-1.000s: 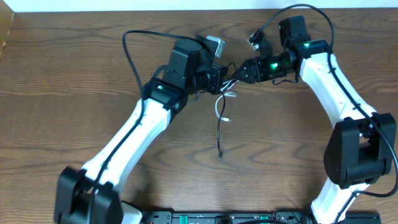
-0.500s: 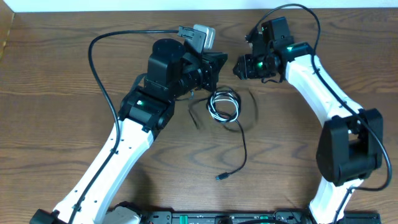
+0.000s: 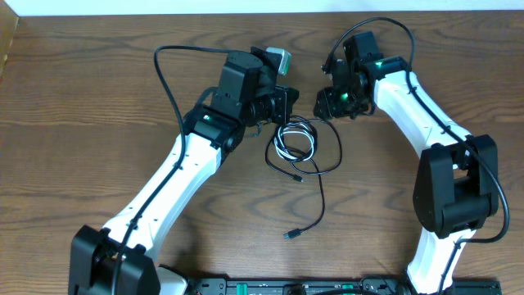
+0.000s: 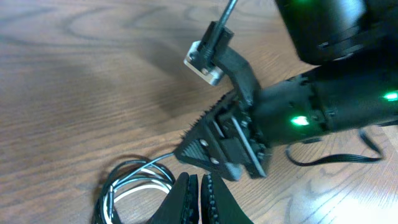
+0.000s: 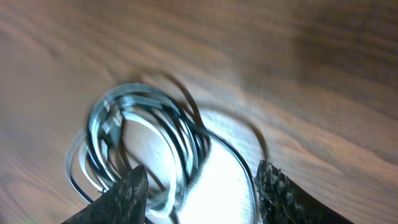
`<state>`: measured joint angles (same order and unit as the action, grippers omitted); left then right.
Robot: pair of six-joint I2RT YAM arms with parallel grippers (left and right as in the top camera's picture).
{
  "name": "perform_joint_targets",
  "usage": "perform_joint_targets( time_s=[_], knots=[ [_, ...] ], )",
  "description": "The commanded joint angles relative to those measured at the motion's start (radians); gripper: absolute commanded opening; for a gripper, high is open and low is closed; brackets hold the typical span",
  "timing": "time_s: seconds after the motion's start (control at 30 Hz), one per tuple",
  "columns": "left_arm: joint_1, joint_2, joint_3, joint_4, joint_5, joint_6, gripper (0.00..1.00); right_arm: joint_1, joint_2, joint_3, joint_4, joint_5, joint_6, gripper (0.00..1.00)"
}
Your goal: Untangle cables
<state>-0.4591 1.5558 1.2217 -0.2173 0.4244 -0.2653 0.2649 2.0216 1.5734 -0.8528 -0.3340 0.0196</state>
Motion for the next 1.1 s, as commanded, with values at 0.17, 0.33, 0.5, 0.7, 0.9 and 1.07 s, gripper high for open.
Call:
perform_joint_targets(
  time_s=[0.17,0.33,0.5,0.7,0.9,1.07],
  knots=[
    [0.005,0.027,0.010,-0.014,0.009,-0.025,0.09,-0.004,0.115,0.010,-0.026,0.039,-0.354,0.54],
    [0.004,0.027,0.009,-0.019,0.010,-0.067,0.09,0.008,0.144,0.008,-0.024,0.036,-0.410,0.47],
    [0.005,0.031,0.000,-0.029,0.009,-0.156,0.09,0.008,0.144,0.000,0.010,0.037,-0.402,0.18],
    [0.004,0.051,-0.008,-0.030,0.009,-0.223,0.09,0.010,0.144,-0.023,0.035,0.040,-0.398,0.21],
    [0.004,0.100,-0.009,-0.033,0.010,-0.309,0.10,0.016,0.141,-0.021,0.034,0.038,-0.367,0.01],
    [0.004,0.120,-0.009,-0.033,0.010,-0.324,0.14,-0.020,0.026,-0.013,0.030,-0.141,-0.287,0.01]
  ],
)
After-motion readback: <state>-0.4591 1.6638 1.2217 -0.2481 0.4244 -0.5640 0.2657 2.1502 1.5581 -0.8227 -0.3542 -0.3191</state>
